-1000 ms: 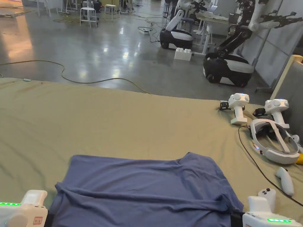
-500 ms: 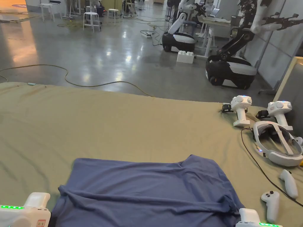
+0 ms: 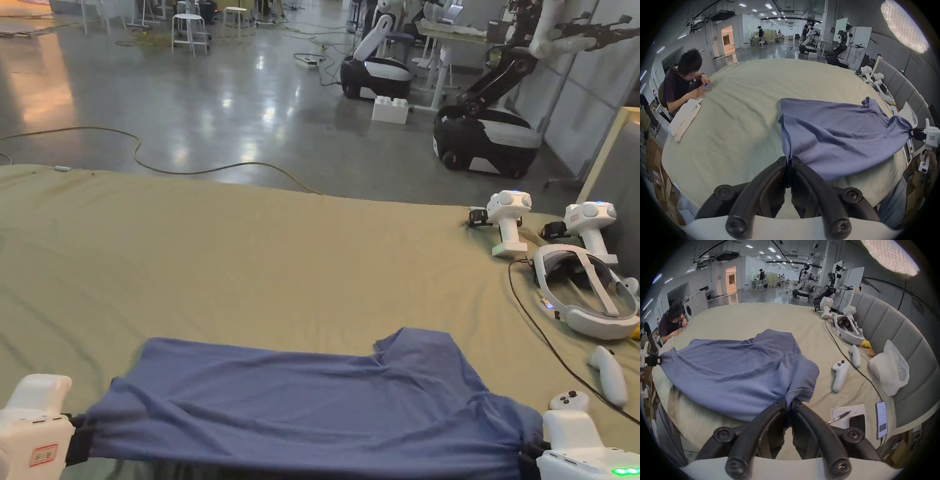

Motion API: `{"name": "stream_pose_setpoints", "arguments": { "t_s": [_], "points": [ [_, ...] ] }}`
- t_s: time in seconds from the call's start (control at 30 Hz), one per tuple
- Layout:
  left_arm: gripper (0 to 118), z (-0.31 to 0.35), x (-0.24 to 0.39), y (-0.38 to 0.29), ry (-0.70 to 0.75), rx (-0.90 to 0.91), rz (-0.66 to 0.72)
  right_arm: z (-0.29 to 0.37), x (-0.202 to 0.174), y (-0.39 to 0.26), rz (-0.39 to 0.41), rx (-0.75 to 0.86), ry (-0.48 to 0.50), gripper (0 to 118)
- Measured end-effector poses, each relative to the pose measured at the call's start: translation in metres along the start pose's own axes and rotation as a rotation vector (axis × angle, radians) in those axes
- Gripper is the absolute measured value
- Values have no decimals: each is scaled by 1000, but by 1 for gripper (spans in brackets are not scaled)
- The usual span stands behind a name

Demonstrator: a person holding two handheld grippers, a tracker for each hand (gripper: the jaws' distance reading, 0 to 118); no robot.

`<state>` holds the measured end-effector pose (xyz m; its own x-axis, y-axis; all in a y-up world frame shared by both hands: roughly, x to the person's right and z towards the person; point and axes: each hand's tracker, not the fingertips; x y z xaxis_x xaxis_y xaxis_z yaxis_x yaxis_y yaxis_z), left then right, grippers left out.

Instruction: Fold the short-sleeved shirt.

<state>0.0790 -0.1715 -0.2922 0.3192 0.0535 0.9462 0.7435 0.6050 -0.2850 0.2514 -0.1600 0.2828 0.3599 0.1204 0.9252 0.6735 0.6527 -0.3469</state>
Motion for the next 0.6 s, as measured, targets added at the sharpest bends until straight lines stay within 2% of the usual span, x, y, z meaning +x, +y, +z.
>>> {"name": "stream_pose_setpoints", "arguments": {
  "t_s": [0.13,0.37,0.6],
  "points": [
    [6,8,-11,-27,-17,-36,22,4,-5,-30,3,-59,0,7],
    [6,-13,-21,-94,-9,-195,35,-14,-32,-104,59,-233,-52,7],
    [6,-35,-22,-111,0,-228,61,-28,-46,-118,85,-235,-92,8]
  ]
}}
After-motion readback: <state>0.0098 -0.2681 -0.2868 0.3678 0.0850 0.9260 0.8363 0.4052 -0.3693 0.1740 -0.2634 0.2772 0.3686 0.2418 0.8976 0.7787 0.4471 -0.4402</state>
